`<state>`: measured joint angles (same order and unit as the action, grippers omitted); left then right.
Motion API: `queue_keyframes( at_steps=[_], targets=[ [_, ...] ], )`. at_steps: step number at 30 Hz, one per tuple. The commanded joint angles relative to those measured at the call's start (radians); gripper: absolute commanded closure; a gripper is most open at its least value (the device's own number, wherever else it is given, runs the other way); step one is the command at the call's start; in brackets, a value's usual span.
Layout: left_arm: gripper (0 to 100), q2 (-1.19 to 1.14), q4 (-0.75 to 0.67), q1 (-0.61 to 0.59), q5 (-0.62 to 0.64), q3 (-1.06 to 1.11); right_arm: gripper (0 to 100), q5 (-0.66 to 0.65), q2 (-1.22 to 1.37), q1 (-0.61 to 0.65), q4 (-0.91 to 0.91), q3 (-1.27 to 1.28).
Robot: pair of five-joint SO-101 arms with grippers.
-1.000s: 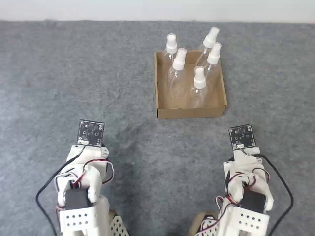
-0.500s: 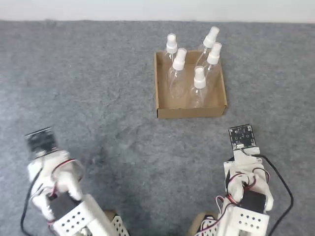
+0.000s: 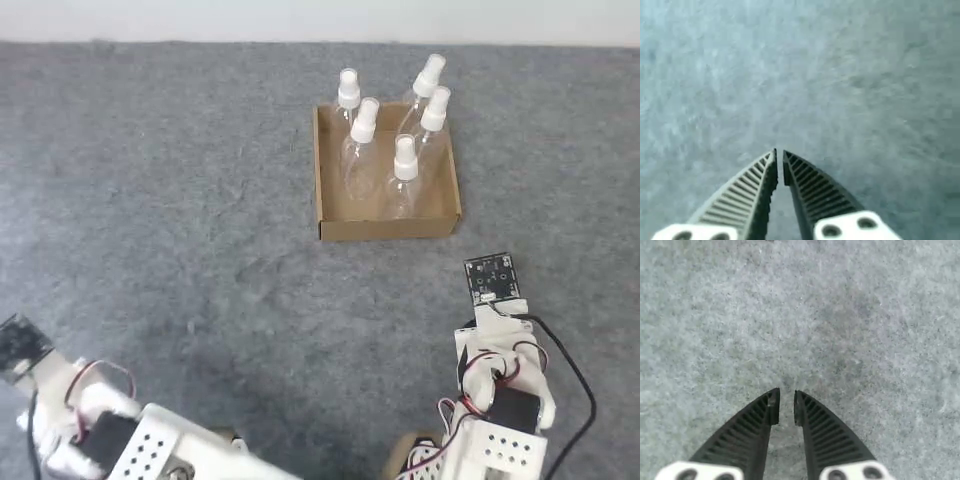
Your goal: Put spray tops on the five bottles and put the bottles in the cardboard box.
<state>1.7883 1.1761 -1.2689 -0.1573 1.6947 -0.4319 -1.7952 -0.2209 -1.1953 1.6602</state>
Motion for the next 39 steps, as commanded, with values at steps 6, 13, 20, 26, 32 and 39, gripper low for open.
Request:
queue_keyframes(
  at_steps=[6, 13, 20, 26, 32, 39],
  targets=[
    [99, -0.005, -0.275, -0.230, 0.009, -0.008, 99.2, 0.009, -0.013, -0.002, -0.008, 0.023],
    [99, -0.005, -0.919, -0.144, 0.126, -0.008, 99.2, 0.009, -0.013, -0.002, -0.008, 0.023],
    [91, -0.005, -1.175, -0.141, 0.292, -0.008, 99.2, 0.009, -0.013, -0.002, -0.008, 0.023],
    [82, -0.005, -1.177, -0.054, 0.431, -0.008, 99.2, 0.009, -0.013, -0.002, -0.008, 0.023],
    [82, -0.005, -1.254, 0.121, 0.450, -0.008, 99.2, 0.009, -0.013, -0.002, -0.008, 0.023],
    [87, -0.005, -1.344, 0.256, 0.450, -0.008, 99.2, 0.012, -0.013, -0.002, -0.008, 0.023]
  ],
)
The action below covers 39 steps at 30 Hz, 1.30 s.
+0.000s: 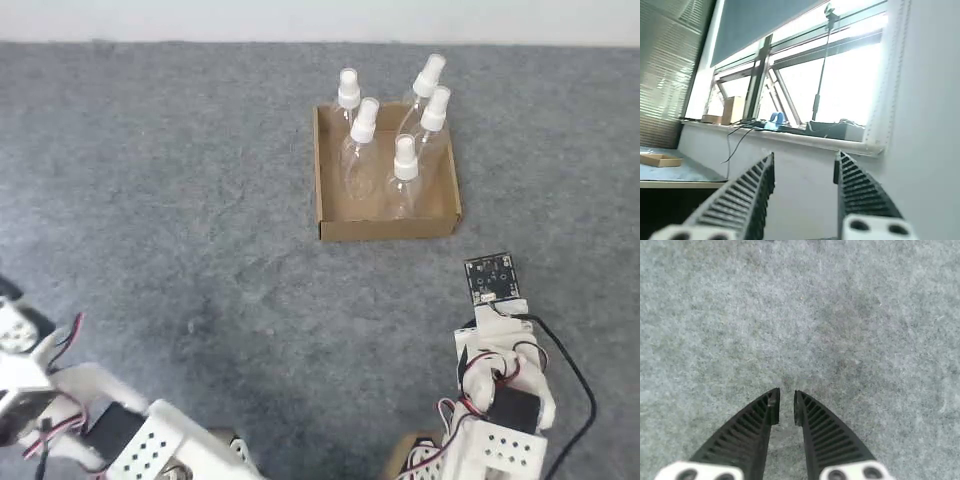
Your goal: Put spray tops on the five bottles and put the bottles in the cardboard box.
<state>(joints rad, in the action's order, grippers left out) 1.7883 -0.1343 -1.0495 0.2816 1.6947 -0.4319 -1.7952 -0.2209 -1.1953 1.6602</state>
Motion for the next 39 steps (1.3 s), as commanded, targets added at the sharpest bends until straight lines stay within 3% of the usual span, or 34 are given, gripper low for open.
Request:
queue_keyframes(
  at_steps=[1, 4, 9, 16, 27, 31, 34, 39],
  targets=[
    [90, -0.005, -0.034, 0.046, 0.011, -0.008, 99.2, 0.012, -0.013, -0.002, -0.008, 0.023],
    [99, -0.005, -0.035, 0.051, 0.009, -0.008, 99.2, 0.012, -0.013, -0.002, -0.008, 0.023],
    [99, -0.005, -0.035, 0.055, 0.012, -0.008, 99.2, 0.012, -0.013, -0.002, -0.008, 0.023],
    [99, -0.005, -0.026, 0.155, 0.012, -0.008, 99.2, 0.012, -0.013, -0.002, -0.008, 0.023],
    [99, -0.006, 0.129, 0.453, 0.009, -0.008, 99.2, 0.012, -0.013, -0.002, -0.008, 0.023],
    [99, -0.011, 0.229, 0.563, 0.008, -0.008, 99.2, 0.012, -0.013, -0.002, -0.008, 0.023],
    [99, -0.011, 0.379, 0.672, -0.011, -0.008, 99.2, 0.012, -0.013, -0.002, -0.008, 0.023],
    [99, -0.011, 0.615, 0.868, -0.196, -0.008, 99.2, 0.012, -0.013, -0.002, -0.008, 0.023]
  ],
)
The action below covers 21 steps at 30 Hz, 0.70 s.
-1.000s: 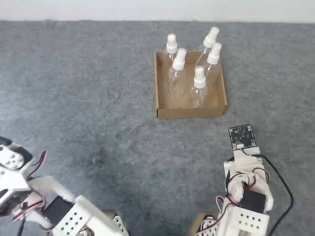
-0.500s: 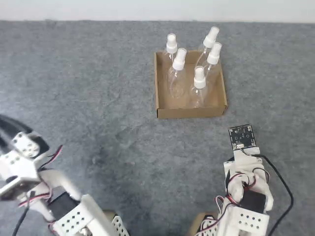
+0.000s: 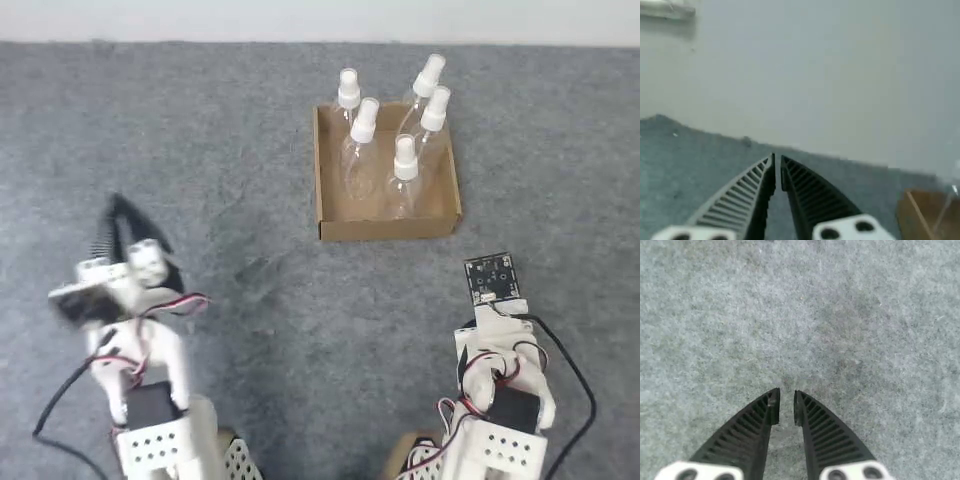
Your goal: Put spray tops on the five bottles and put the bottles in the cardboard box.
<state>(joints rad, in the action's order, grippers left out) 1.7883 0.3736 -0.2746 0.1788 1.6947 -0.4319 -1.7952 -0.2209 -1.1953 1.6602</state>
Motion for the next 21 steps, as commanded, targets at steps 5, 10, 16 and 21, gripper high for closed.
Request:
queue_keyframes(
  at_steps=[5, 10, 16, 21],
  targets=[
    [99, -0.011, 0.334, 0.212, -0.221, -0.008, 99.2, 0.012, -0.013, -0.002, -0.008, 0.023],
    [99, -0.011, 0.502, 0.215, -0.258, -0.007, 99.2, 0.012, -0.012, -0.002, -0.008, 0.023],
    [99, -0.011, 0.724, 0.213, -0.267, -0.007, 99.2, 0.012, -0.012, -0.002, -0.008, 0.023],
    [99, -0.006, 0.798, 0.198, -0.267, -0.007, 99.2, 0.011, -0.012, -0.002, -0.008, 0.023]
  ],
)
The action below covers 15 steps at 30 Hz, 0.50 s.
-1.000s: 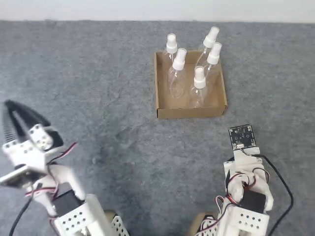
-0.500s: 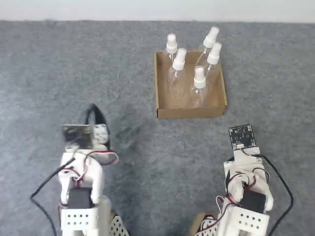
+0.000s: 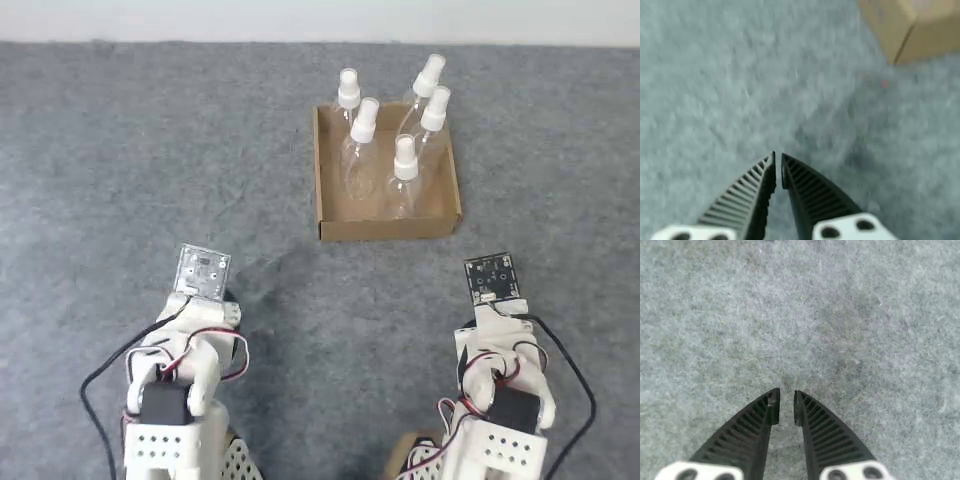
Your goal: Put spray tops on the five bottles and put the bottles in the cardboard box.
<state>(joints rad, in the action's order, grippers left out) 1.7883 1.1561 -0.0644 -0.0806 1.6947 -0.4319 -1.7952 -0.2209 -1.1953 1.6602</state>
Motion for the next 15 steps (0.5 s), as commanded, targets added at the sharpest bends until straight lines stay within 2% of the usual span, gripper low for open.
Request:
queue_keyframes(
  at_steps=[1, 7, 15],
  targets=[
    [99, -0.006, 0.021, -0.028, -0.008, -0.007, 99.2, 0.011, -0.012, -0.002, -0.008, 0.023],
    [99, -0.006, 0.023, -0.104, -0.003, -0.007, 99.2, 0.011, -0.012, -0.002, -0.008, 0.023],
    [99, -0.006, 0.023, -0.109, -0.003, -0.007, 99.2, 0.011, -0.012, -0.002, -0.008, 0.023]
  ],
)
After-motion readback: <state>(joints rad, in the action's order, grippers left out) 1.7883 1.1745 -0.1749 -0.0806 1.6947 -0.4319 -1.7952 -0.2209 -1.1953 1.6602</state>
